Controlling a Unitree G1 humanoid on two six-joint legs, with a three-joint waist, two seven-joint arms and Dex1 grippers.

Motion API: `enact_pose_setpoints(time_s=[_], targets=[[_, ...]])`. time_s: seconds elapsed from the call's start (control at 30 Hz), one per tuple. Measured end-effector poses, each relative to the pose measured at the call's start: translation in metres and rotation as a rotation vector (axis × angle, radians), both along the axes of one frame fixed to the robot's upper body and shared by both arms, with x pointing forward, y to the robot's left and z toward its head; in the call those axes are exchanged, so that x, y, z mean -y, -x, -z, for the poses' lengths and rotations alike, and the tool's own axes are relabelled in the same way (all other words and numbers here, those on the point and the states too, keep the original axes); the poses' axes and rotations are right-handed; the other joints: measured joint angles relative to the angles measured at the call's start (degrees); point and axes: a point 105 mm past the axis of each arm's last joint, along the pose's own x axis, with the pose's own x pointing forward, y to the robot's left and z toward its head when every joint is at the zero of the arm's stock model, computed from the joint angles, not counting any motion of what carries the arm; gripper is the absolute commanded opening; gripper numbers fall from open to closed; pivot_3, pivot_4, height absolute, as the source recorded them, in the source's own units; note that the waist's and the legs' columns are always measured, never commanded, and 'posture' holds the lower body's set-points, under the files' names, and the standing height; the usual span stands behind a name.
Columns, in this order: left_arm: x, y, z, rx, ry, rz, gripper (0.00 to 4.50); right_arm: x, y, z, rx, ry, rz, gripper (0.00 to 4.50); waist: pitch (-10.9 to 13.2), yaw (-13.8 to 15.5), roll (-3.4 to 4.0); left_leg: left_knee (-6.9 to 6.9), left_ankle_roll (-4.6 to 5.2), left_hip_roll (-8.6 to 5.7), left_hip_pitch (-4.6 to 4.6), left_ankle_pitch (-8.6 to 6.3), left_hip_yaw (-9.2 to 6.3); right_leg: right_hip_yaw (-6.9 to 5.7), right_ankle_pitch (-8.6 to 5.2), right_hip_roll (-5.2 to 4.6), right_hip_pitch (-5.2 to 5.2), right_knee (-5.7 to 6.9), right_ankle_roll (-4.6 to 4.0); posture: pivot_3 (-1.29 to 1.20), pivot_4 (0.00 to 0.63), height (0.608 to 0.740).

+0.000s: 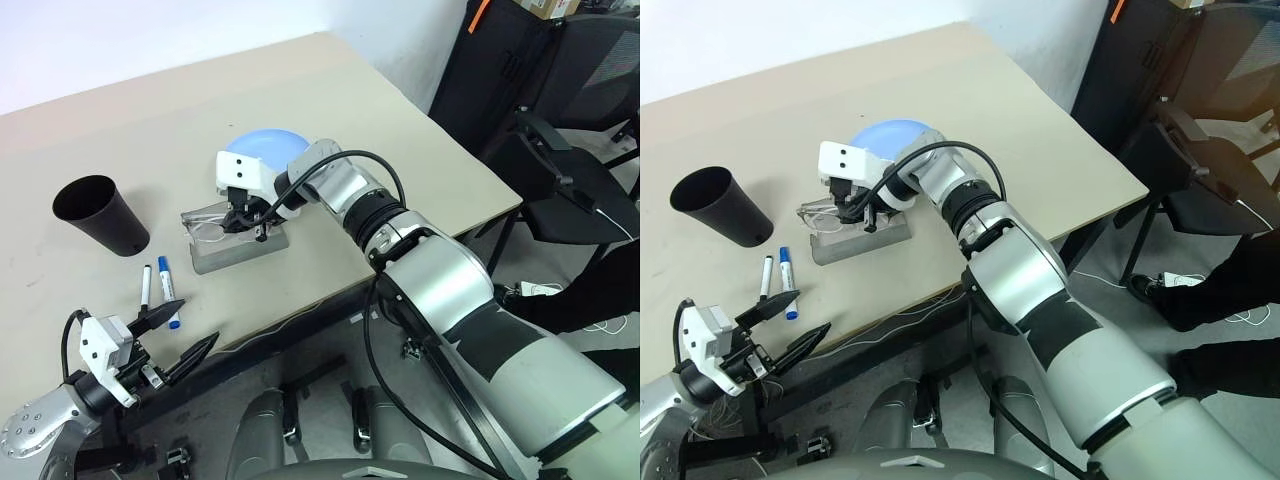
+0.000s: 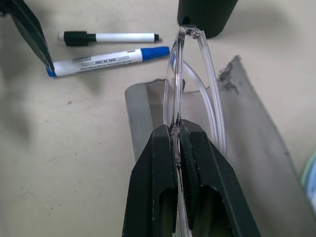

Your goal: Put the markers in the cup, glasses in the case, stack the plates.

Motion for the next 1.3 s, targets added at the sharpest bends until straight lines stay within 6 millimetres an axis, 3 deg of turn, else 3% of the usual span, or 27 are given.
enact_pose_setpoints(time_s=[0.7,0.87,1.13,1.17,1.3], targets=[[-0.005,0.01,0.002,0.012,0.0,-0.037,4.5,0.001,0.007,0.024,-0.028,0.1,-0.02,0.02,0.0,0.0,-0.02,-0.02,0.0,0.02,-0.02,0.0,0.02,0.01,-0.05,-0.02,-0.06,0.0,-0.1,0.0,0.15,0.712],[-0.005,0.009,0.001,0.017,-0.001,-0.042,4.5,0.002,0.008,0.025,-0.041,0.11,-0.031,1.4,0.0,0.0,-0.02,-0.02,0.0,0.01,-0.02,0.0,0.02,0.01,-0.05,-0.01,-0.05,0.0,-0.1,0.0,0.15,0.712],[-0.003,0.007,-0.004,0.036,-0.007,-0.044,4.5,0.002,0.008,0.025,-0.036,0.11,-0.033,4.24,0.0,0.0,-0.03,-0.02,0.0,0.02,-0.02,0.0,0.03,0.01,-0.05,-0.01,-0.05,0.0,-0.09,0.0,0.15,0.712],[-0.003,0.007,-0.004,0.036,-0.007,-0.045,4.5,0.001,0.007,0.025,-0.028,0.105,-0.024,4.49,0.0,0.0,-0.03,-0.02,0.0,0.02,-0.02,0.0,0.02,0.01,-0.05,-0.01,-0.05,0.0,-0.09,0.0,0.15,0.712],[-0.004,0.007,-0.004,0.032,-0.009,-0.046,4.5,-0.001,0.005,0.02,-0.034,0.067,-0.005,4.49,0.0,0.0,-0.02,-0.01,0.0,0.02,-0.02,0.0,0.03,0.01,-0.05,0.0,-0.05,0.0,-0.09,0.0,0.15,0.712]])
